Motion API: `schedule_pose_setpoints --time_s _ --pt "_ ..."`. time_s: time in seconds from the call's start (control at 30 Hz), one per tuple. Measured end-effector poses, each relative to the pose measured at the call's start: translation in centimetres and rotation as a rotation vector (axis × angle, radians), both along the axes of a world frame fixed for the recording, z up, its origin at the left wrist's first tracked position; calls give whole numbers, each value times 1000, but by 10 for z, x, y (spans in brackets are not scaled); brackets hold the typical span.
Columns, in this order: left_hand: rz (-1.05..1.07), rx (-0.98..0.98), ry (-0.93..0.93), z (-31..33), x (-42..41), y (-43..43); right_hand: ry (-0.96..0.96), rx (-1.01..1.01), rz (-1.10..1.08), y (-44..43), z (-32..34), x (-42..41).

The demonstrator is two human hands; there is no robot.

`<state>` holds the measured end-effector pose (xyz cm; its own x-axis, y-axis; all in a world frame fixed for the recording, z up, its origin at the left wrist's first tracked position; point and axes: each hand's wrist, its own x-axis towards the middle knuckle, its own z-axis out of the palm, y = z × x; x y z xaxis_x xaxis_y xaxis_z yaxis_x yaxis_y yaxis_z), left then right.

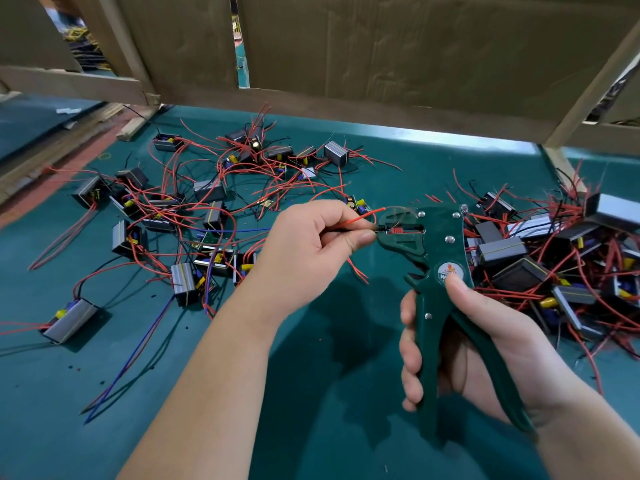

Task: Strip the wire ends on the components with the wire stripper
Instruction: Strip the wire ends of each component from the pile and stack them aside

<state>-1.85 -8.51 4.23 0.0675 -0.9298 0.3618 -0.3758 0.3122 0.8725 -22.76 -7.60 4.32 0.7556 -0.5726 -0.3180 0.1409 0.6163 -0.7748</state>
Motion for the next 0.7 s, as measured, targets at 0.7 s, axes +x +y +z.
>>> schedule_pose_setpoints --time_s 0.7 --pt "25 98 -18 -12 10 -6 144 1 -146 -8 12 -13"
